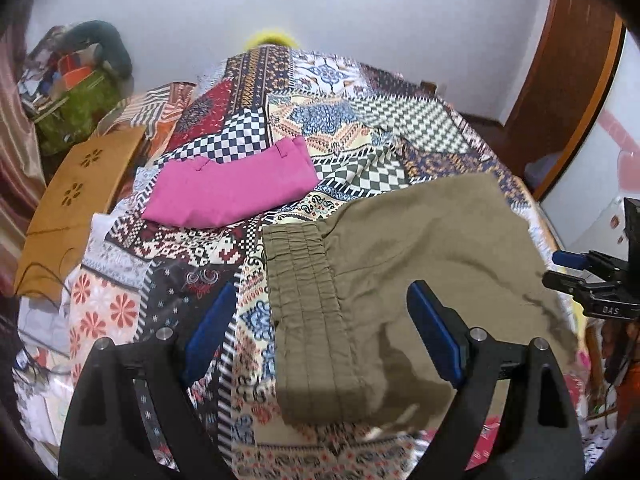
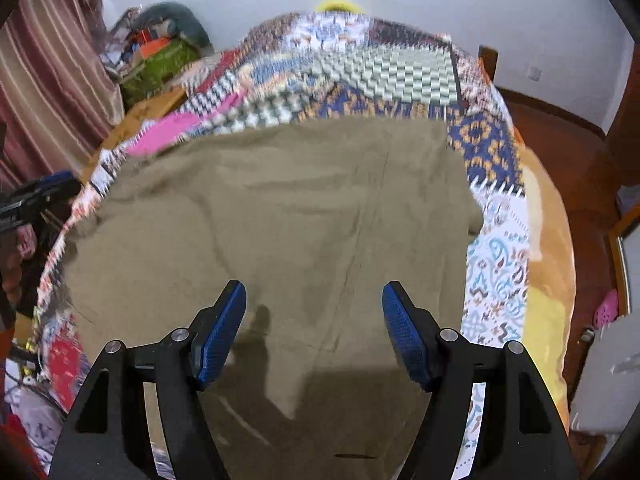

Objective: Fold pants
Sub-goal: 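Lift the waistband with the left tool, unfolding the pants upward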

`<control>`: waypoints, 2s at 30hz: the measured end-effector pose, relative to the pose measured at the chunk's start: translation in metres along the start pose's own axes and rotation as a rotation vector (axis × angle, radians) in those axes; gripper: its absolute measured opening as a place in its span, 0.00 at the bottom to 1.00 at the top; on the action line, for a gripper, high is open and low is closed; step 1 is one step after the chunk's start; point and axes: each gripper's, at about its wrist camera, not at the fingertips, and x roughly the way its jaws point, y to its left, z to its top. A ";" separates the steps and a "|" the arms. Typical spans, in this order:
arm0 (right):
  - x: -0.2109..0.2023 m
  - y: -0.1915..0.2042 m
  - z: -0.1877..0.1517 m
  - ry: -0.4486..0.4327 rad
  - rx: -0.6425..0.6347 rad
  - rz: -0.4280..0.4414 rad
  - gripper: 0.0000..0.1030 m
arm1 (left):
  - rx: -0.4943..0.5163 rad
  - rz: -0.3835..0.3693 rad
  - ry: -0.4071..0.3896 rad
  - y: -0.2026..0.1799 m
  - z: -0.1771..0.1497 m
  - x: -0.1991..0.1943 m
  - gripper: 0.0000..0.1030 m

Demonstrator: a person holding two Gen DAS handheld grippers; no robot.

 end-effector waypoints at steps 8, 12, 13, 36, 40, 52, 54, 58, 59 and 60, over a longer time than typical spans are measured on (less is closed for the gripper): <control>-0.019 0.028 0.015 -0.105 -0.012 0.041 0.65 | -0.073 -0.043 0.029 0.002 -0.028 -0.016 0.85; -0.016 0.043 0.017 -0.117 -0.035 0.057 0.65 | -0.122 -0.094 0.074 0.003 -0.044 -0.011 0.86; -0.015 0.047 0.018 -0.117 -0.043 0.059 0.65 | -0.132 -0.102 0.087 0.003 -0.047 -0.008 0.86; 0.047 0.057 -0.011 0.046 -0.107 0.063 0.65 | -0.420 -0.405 0.226 0.013 -0.070 0.041 0.96; 0.048 0.057 -0.011 0.047 -0.104 0.075 0.65 | -0.491 -0.465 0.230 0.021 -0.061 0.050 0.96; 0.050 0.053 -0.009 0.049 -0.100 0.093 0.65 | -0.348 -0.287 0.181 0.003 -0.034 0.065 0.62; 0.049 0.052 -0.007 0.048 -0.096 0.092 0.65 | -0.322 -0.257 0.164 0.001 -0.033 0.065 0.55; 0.049 0.051 -0.005 0.043 -0.085 0.099 0.65 | -0.288 -0.230 0.122 0.000 -0.028 0.060 0.42; 0.049 0.052 -0.004 0.041 -0.085 0.101 0.65 | -0.277 -0.222 0.108 0.000 -0.026 0.058 0.38; 0.049 0.053 -0.003 0.040 -0.087 0.103 0.65 | -0.267 -0.211 0.096 0.000 -0.024 0.055 0.36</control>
